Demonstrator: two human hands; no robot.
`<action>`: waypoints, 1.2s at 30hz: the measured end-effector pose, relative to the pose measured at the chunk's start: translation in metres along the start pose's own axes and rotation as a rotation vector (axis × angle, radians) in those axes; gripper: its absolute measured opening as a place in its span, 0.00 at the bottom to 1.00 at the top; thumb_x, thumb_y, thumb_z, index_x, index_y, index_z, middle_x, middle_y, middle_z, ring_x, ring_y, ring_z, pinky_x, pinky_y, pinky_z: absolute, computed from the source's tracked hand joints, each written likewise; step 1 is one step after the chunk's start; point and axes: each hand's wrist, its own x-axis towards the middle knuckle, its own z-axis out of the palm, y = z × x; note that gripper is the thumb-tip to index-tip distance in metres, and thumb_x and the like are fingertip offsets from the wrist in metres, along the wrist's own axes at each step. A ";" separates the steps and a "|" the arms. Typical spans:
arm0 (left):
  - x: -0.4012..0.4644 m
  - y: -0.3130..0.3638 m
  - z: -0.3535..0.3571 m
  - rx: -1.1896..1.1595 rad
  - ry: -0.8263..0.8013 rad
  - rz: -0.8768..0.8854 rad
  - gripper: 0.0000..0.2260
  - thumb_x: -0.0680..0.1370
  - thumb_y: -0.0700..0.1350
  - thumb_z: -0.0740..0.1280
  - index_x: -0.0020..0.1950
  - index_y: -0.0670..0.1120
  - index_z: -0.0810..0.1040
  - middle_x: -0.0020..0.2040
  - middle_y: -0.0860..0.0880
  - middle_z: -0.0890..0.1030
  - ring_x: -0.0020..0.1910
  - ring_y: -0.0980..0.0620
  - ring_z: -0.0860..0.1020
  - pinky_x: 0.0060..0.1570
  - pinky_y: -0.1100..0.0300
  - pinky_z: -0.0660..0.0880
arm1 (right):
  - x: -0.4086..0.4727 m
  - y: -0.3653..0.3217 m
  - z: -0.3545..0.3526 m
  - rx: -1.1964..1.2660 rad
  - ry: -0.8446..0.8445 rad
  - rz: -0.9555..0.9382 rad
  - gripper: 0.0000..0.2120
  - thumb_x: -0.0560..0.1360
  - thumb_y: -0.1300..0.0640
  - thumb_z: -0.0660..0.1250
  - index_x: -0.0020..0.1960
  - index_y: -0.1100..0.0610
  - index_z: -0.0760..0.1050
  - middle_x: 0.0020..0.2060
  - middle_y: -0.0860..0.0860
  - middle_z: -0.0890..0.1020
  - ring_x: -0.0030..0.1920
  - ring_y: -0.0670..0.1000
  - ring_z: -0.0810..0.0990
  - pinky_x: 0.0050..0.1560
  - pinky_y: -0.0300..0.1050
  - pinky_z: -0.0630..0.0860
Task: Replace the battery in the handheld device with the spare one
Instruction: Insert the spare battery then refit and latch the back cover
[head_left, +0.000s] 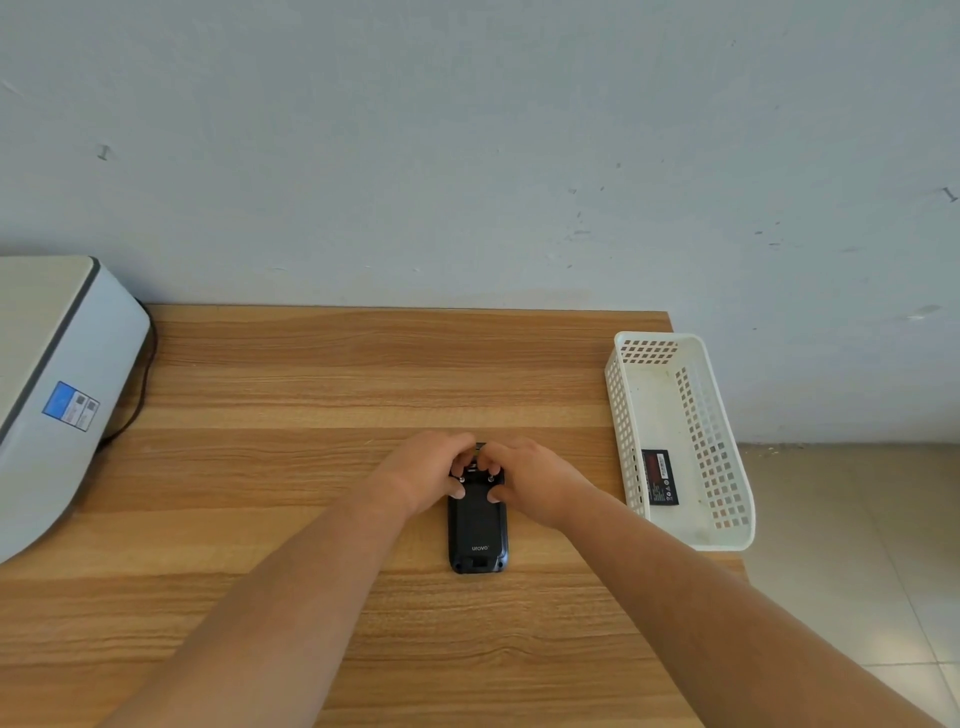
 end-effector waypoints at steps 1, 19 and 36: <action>0.000 0.000 0.000 -0.014 0.002 -0.011 0.10 0.72 0.40 0.74 0.48 0.49 0.75 0.45 0.53 0.79 0.45 0.53 0.77 0.48 0.55 0.76 | 0.000 0.000 -0.001 0.002 0.002 0.000 0.14 0.74 0.56 0.71 0.56 0.52 0.72 0.54 0.48 0.77 0.56 0.49 0.73 0.55 0.46 0.74; -0.002 -0.004 0.007 -0.162 0.025 -0.135 0.10 0.71 0.37 0.75 0.44 0.46 0.75 0.42 0.51 0.79 0.42 0.52 0.77 0.43 0.59 0.74 | -0.003 0.002 0.003 0.191 0.041 0.050 0.13 0.71 0.60 0.73 0.50 0.50 0.72 0.49 0.45 0.75 0.50 0.47 0.71 0.51 0.41 0.69; -0.010 0.001 0.020 -0.160 0.141 -0.191 0.13 0.74 0.40 0.72 0.57 0.46 0.77 0.51 0.50 0.78 0.50 0.52 0.76 0.54 0.56 0.75 | 0.001 0.001 0.002 0.143 -0.008 0.062 0.14 0.72 0.60 0.72 0.53 0.50 0.72 0.48 0.45 0.74 0.48 0.47 0.72 0.49 0.40 0.68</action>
